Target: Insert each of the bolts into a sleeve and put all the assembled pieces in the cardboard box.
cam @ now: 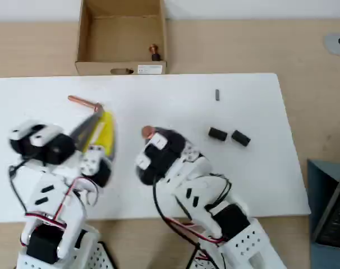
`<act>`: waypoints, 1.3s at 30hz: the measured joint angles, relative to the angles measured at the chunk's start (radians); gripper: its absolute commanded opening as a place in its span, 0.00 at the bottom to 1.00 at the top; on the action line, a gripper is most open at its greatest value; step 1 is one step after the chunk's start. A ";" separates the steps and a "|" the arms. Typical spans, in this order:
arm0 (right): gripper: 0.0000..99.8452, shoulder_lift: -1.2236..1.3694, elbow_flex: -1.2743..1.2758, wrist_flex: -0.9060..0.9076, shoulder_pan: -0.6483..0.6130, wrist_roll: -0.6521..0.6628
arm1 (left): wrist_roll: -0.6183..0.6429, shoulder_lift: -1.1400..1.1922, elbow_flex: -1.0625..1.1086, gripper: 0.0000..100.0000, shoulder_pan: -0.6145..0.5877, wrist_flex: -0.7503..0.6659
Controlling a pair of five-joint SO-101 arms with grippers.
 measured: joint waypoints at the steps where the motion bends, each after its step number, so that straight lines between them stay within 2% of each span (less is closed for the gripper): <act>1: 0.01 0.000 0.000 0.000 0.021 -0.003 | 0.000 0.003 0.000 0.00 -0.038 0.000; 5: 0.01 0.002 -0.025 0.005 0.133 -0.077 | -0.035 0.000 0.064 0.00 -0.184 0.000; 12: 0.01 0.003 -0.161 0.160 0.358 -0.209 | -0.097 0.005 0.295 0.00 -0.374 0.000; 15: 0.01 0.014 -0.230 0.219 0.410 -0.250 | -0.097 0.005 0.391 0.00 -0.385 0.000; 18: 0.01 0.086 -0.324 0.290 0.423 -0.307 | -0.097 0.006 0.399 0.00 -0.387 0.020; 25: 0.01 0.440 -0.629 0.319 0.425 -0.385 | -0.097 0.006 0.400 0.00 -0.385 0.129; 31: 0.01 0.801 -0.881 0.318 0.425 -0.387 | -0.097 0.006 0.400 0.00 -0.385 0.238; 35: 0.01 1.023 -1.033 0.269 0.425 -0.379 | -0.097 0.006 0.400 0.00 -0.385 0.249; 39: 0.01 1.237 -1.197 0.219 0.422 -0.307 | -0.097 0.006 0.400 0.00 -0.385 0.249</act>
